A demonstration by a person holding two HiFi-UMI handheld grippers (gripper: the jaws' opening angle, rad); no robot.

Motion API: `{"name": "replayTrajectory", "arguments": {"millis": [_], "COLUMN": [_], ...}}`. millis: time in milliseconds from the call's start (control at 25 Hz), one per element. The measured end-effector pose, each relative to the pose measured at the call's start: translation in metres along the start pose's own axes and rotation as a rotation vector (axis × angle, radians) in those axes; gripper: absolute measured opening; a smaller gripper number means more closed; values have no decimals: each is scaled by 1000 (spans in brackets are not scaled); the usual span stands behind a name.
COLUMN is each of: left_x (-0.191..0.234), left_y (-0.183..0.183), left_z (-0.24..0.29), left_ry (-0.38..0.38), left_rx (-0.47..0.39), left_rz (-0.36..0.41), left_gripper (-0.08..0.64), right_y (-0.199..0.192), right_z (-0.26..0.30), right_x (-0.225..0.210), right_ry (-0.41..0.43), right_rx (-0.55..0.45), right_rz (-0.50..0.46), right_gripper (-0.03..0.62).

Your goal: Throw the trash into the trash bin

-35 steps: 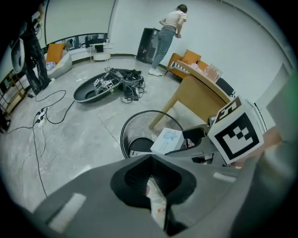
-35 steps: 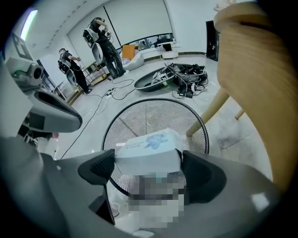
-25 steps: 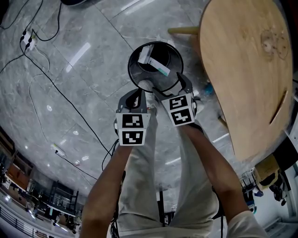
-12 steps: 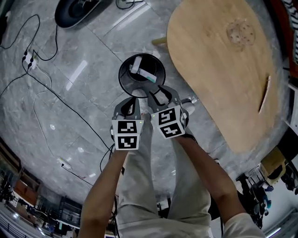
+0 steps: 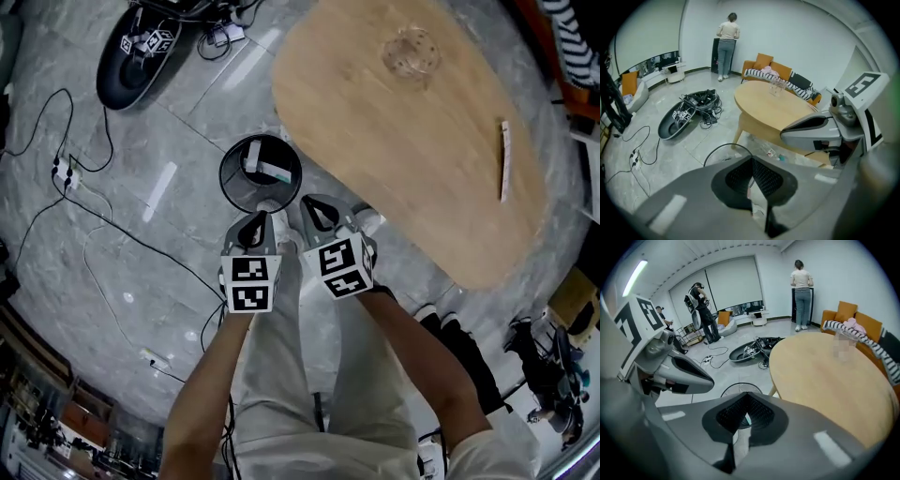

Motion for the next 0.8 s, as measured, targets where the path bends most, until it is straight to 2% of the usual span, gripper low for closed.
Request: {"name": "replayTrajectory", "arguments": {"millis": [200,400,600,800], "left_x": [-31,-67,-94,-129], "left_y": [23,51,77,101], "left_z": [8,17,29,41], "left_ry": [-33,-87,-103,-144], "left_rx": [16,20,2,13], "left_rz": [79,169,229,296], "left_gripper": [0,0,0,0], "right_y": [-4,-14,-37,-56], "right_z": [-27,-53,-76,-100], "right_x": [-31,-89,-142,-183], "right_ry": [-63,-199,-315,-403], "right_rx": [-49,-102,-125,-131], "right_rz": [76,203,338,411], "right_gripper": [26,26,26,26]}}
Point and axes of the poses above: the fingertips, and each gripper's own axes: z forward along the fingers, x to its left, y out of its top, the point moved 8 cm from there along -z, backward along the fingers, and after that the axes turned 10 degrees about -y, right-handed, at the moved point
